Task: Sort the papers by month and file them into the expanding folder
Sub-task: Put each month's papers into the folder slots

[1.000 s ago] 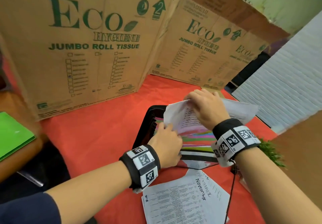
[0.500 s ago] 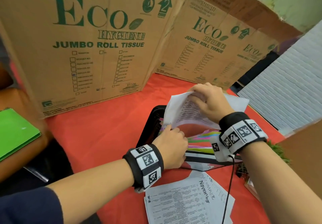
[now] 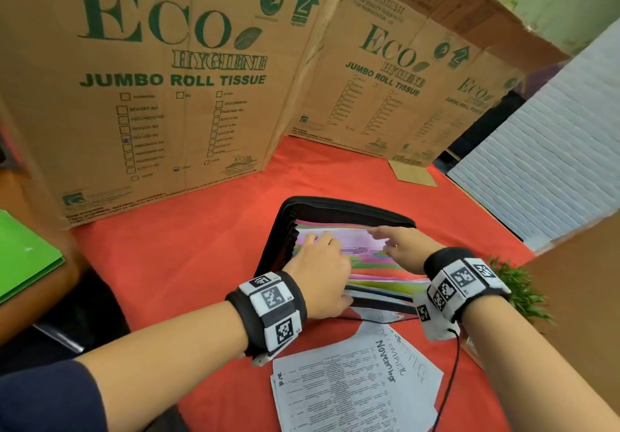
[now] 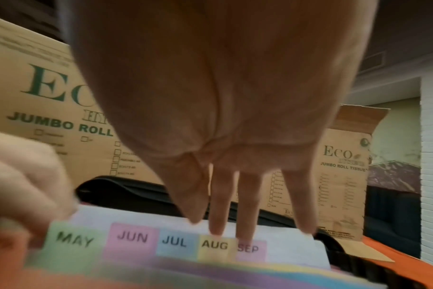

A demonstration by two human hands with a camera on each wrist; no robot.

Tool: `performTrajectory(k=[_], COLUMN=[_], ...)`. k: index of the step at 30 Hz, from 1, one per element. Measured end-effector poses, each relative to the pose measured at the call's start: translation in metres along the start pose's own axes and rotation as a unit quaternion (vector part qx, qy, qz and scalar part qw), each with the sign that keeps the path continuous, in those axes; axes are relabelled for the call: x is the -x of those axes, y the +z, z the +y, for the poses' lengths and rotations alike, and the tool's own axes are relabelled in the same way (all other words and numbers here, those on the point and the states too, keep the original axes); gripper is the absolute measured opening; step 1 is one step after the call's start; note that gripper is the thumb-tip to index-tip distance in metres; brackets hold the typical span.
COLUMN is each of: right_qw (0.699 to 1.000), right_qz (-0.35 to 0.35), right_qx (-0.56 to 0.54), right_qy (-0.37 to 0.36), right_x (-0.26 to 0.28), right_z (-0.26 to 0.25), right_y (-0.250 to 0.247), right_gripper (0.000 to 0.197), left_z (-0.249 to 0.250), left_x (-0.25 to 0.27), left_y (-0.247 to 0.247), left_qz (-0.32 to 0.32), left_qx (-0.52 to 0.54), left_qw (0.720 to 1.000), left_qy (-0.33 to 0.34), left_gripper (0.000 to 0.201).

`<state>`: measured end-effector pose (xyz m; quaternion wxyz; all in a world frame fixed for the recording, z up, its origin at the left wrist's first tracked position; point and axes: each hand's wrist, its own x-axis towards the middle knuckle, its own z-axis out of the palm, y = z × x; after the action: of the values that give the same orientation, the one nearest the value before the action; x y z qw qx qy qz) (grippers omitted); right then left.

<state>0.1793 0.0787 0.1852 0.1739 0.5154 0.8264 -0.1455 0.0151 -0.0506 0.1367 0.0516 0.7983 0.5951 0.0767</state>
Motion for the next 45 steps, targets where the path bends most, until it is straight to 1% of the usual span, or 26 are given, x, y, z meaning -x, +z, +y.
performTrajectory(k=[1,3,5,7,9,12,14,15,17,19,20,22,24,25,26,27,28,30,31,33,35,37,39,42,43,45], right_qw=[0.999,0.997,0.997,0.997,0.998,0.998,0.998,0.996,0.981,0.943,0.912,0.830,0.756,0.733,0.727,0.733,0.744,0.760,0.757,0.732,0.716,0.706,0.700,0.715,0.716,0.723], right_qz=[-0.032,-0.062,-0.067,-0.068,-0.064,-0.049,-0.011,0.024,0.132,0.245,0.297,0.390,0.441,0.436,0.405,0.350,0.273,0.123,0.078,0.034,0.024,0.030,0.062,0.112,0.133,0.164], right_qx=[0.012,0.036,0.038,0.023,0.017,-0.022,-0.059,-0.083,-0.140,-0.215,-0.264,-0.348,-0.372,-0.373,-0.370,-0.370,-0.372,-0.368,-0.371,-0.393,-0.412,-0.427,-0.435,-0.401,-0.391,-0.367], right_qy=[0.003,0.008,0.019,0.023,0.023,0.019,0.015,0.021,0.037,0.071,0.104,0.195,0.309,0.365,0.413,0.451,0.483,0.521,0.533,0.555,0.563,0.564,0.563,0.562,0.563,0.562], right_x=[0.001,0.002,0.005,0.010,0.015,0.021,0.027,0.032,0.041,0.051,0.057,0.073,0.092,0.100,0.106,0.112,0.116,0.124,0.128,0.138,0.143,0.145,0.144,0.144,0.145,0.149], right_z=[0.000,0.002,0.004,0.004,0.004,0.008,0.016,0.021,0.037,0.061,0.072,0.085,0.091,0.094,0.098,0.100,0.099,0.097,0.092,0.083,0.074,0.069,0.066,0.062,0.061,0.062], right_y=[0.003,0.008,0.011,0.013,0.014,0.014,0.012,0.010,0.009,0.018,0.028,0.055,0.091,0.114,0.141,0.168,0.196,0.251,0.273,0.304,0.319,0.325,0.325,0.324,0.324,0.322], right_gripper=[0.048,0.045,0.046,0.052,0.050,0.041,0.038,0.035,0.027,0.019,0.016,0.011,0.013,0.015,0.017,0.020,0.027,0.051,0.065,0.088,0.092,0.080,0.061,0.033,0.028,0.028], left_z=[0.000,-0.001,-0.003,-0.006,-0.007,-0.005,-0.004,-0.004,-0.004,-0.006,-0.006,-0.008,-0.008,-0.008,-0.008,-0.008,-0.007,-0.007,-0.007,-0.006,-0.005,-0.005,-0.006,-0.004,-0.004,-0.003], left_x=[0.000,-0.001,-0.005,-0.009,-0.012,-0.013,-0.012,-0.012,-0.013,-0.015,-0.016,-0.019,-0.020,-0.020,-0.020,-0.020,-0.019,-0.018,-0.018,-0.017,-0.016,-0.016,-0.016,-0.015,-0.015,-0.013], left_y=[0.001,0.002,0.002,0.002,0.002,0.002,0.002,0.002,0.002,0.002,0.002,0.001,0.001,0.002,0.003,0.004,0.005,0.007,0.007,0.007,0.007,0.006,0.006,0.006,0.006,0.007], left_qz=[0.004,0.005,-0.013,-0.047,-0.069,-0.069,-0.063,-0.056,-0.045,-0.045,-0.050,-0.058,-0.069,-0.075,-0.080,-0.082,-0.082,-0.079,-0.076,-0.074,-0.075,-0.074,-0.074,-0.071,-0.069,-0.068], left_qx=[0.004,0.012,0.020,0.027,0.031,0.023,0.016,0.016,0.022,0.022,0.017,0.005,-0.006,-0.009,-0.010,-0.008,-0.005,-0.001,-0.003,-0.008,-0.012,-0.012,-0.012,-0.016,-0.019,-0.022], left_qw=[1.000,1.000,0.999,0.996,0.994,0.994,0.994,0.995,0.995,0.995,0.995,0.995,0.995,0.995,0.994,0.995,0.995,0.995,0.995,0.996,0.996,0.996,0.996,0.996,0.996,0.996], left_qy=[-0.005,-0.016,-0.037,-0.064,-0.082,-0.084,-0.083,-0.084,-0.089,-0.091,-0.090,-0.086,-0.076,-0.072,-0.068,-0.064,-0.062,-0.060,-0.059,-0.058,-0.056,-0.053,-0.052,-0.050,-0.048,-0.048], left_gripper=[0.056,0.067,0.082,0.092,0.096,0.092,0.089,0.088,0.088,0.089,0.089,0.088,0.086,0.085,0.085,0.085,0.084,0.085,0.085,0.084,0.082,0.082,0.082,0.082,0.082,0.082])
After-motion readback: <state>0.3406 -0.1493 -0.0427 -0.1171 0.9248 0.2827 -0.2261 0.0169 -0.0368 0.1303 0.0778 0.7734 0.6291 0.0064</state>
